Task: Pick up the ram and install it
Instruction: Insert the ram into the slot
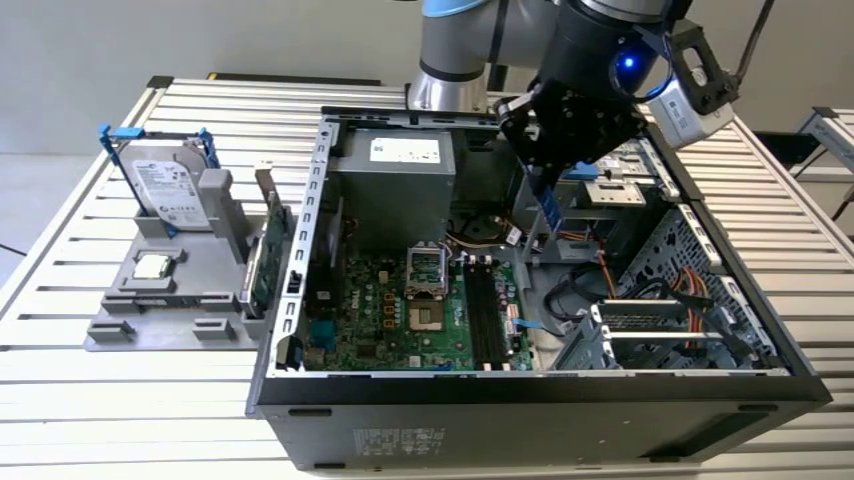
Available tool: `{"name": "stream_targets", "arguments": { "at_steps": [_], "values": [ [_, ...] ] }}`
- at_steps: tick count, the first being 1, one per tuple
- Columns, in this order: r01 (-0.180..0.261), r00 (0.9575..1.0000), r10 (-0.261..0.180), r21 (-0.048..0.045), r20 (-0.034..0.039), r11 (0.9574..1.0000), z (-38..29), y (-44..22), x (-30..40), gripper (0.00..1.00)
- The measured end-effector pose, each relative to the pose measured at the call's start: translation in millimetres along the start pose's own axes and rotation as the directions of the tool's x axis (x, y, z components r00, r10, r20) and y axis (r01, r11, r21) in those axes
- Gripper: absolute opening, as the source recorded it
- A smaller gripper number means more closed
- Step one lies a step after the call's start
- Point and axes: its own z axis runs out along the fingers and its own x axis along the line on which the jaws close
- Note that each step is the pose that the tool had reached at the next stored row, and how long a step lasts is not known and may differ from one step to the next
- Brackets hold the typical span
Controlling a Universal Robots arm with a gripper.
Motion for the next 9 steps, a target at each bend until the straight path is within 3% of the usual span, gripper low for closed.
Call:
{"name": "stream_targets", "arguments": {
  "at_steps": [9],
  "values": [
    [-0.008,1.0,0.008,0.0013,0.0004,1.0,6.9,-0.9,-0.1,0.0]
  ]
}}
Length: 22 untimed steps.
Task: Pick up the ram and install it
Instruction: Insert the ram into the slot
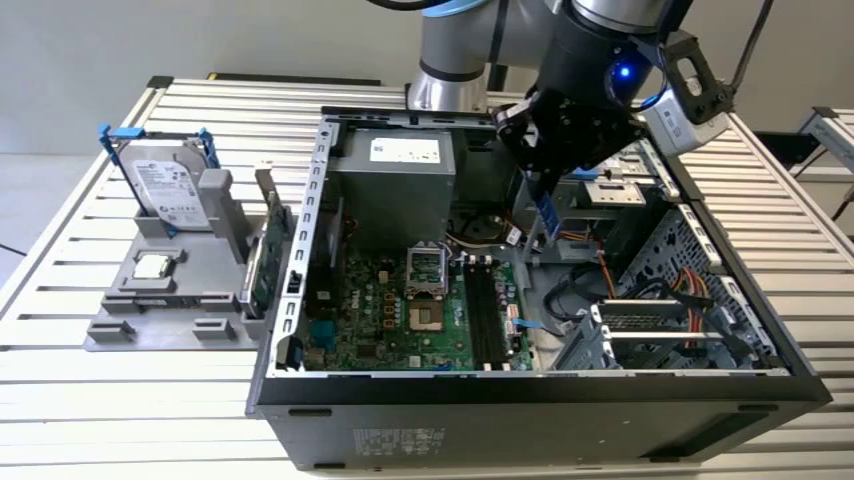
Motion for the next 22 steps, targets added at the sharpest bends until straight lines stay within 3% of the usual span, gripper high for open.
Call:
{"name": "stream_targets", "arguments": {
  "at_steps": [15,16,17,22],
  "values": [
    [-0.001,1.0,0.001,0.0,0.0001,1.0,0.5,0.0,0.0,0.0],
    [-0.001,1.0,0.001,-0.0003,0.0002,1.0,1.1,-0.1,0.0,0.0],
    [-0.011,0.9999,0.011,0.0005,0.0007,0.9999,7.0,-0.5,-0.1,0.0],
    [-0.072,0.9974,0.072,-0.0002,0.0047,0.9974,12.4,-0.8,-0.1,0.0]
  ]
}}
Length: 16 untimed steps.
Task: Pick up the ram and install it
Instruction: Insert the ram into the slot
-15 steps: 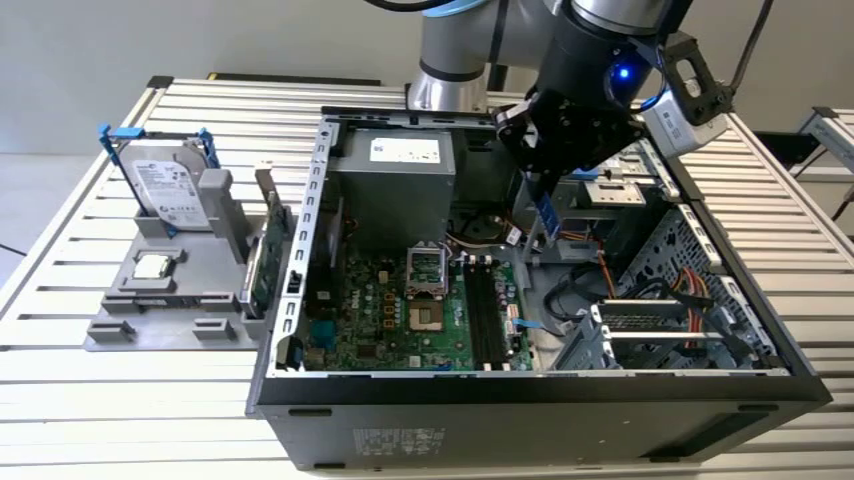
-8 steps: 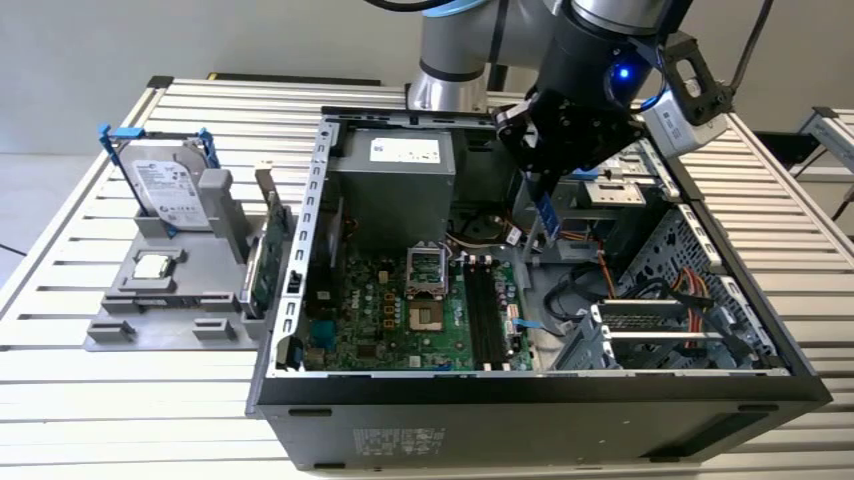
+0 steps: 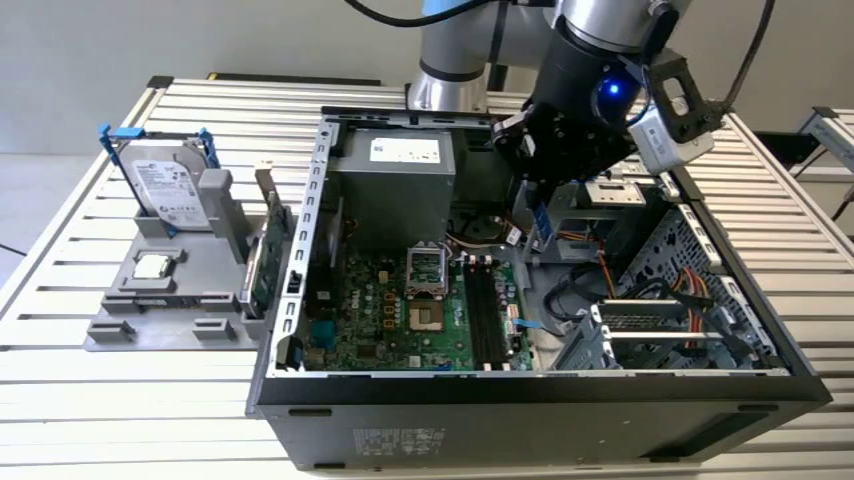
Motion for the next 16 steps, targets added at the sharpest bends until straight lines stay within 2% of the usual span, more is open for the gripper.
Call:
{"name": "stream_targets", "arguments": {
  "at_steps": [5,14,16],
  "values": [
    [-0.055,0.9985,0.055,0.0004,0.0035,0.9985,2.5,-0.2,0.0,0.0],
    [-0.056,0.9984,0.056,0.0004,0.0048,0.9984,6.5,-1.2,0.0,0.0],
    [-0.056,0.9984,0.056,0.0004,0.0048,0.9984,10.0,-1.5,0.1,0.0]
  ]
}}
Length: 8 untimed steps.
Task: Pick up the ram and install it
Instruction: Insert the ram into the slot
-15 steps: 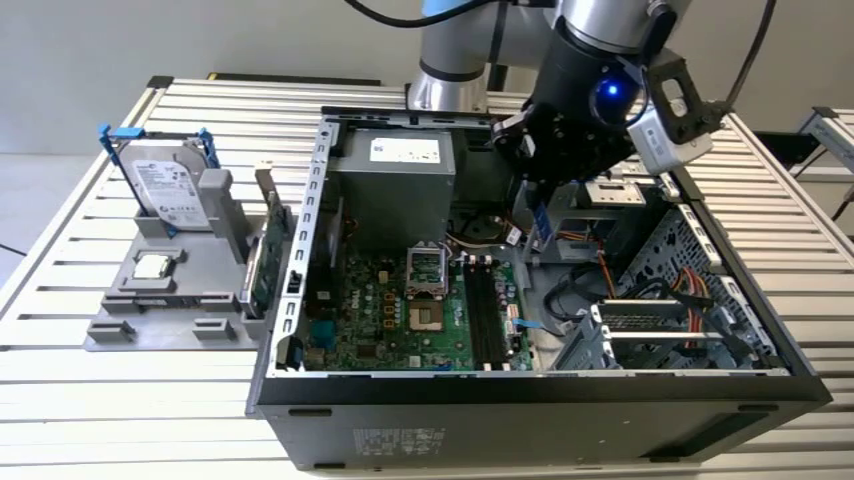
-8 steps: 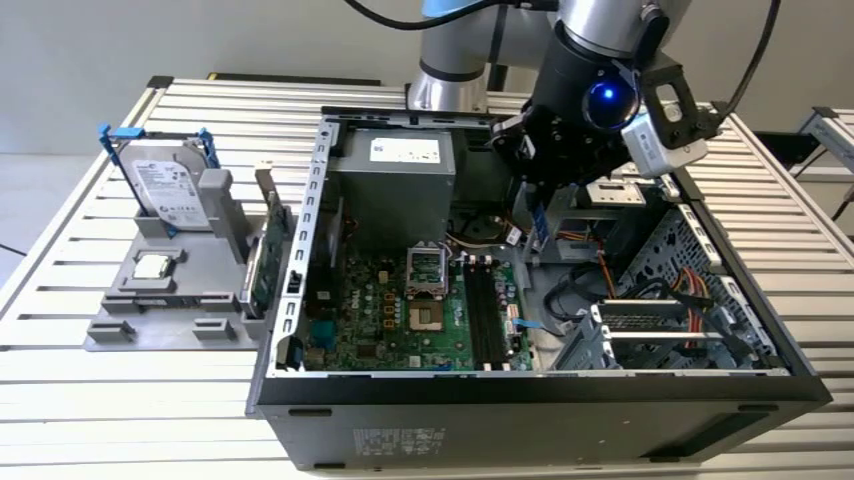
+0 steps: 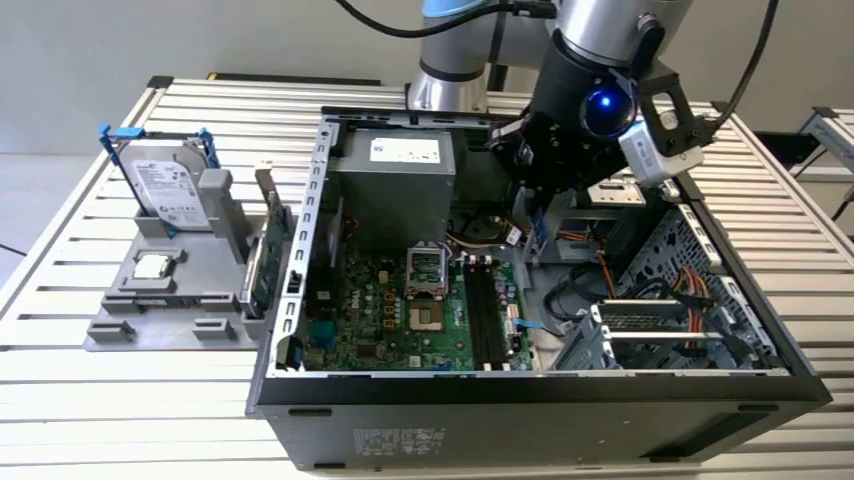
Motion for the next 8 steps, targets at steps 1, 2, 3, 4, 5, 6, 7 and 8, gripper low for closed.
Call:
{"name": "stream_targets", "arguments": {
  "at_steps": [1,2,3,4,5,6,7,8],
  "values": [
    [0.0,1.0,0.0,-0.0001,0.0,1.0,1.1,-0.5,0.0,0.0],
    [0.0,1.0,0.0,0.0001,-0.0002,1.0,1.8,-1.3,0.0,0.0],
    [0.0,1.0,0.0,0.0,-0.0002,1.0,2.7,-1.6,0.0,0.0],
    [0.0,1.0,0.0,-0.0001,-0.0003,1.0,3.5,-1.8,0.0,0.0],
    [0.001,1.0,-0.001,0.0001,-0.0004,1.0,3.9,-2.2,0.0,0.0],
    [0.003,1.0,-0.003,0.0004,-0.0005,1.0,4.0,-3.1,0.1,0.0],
    [0.006,1.0,-0.006,0.0002,-0.0007,1.0,4.3,-4.0,0.4,0.0],
    [0.01,1.0,-0.01,0.0001,-0.0009,1.0,4.6,-4.5,0.6,0.0]
  ]
}}
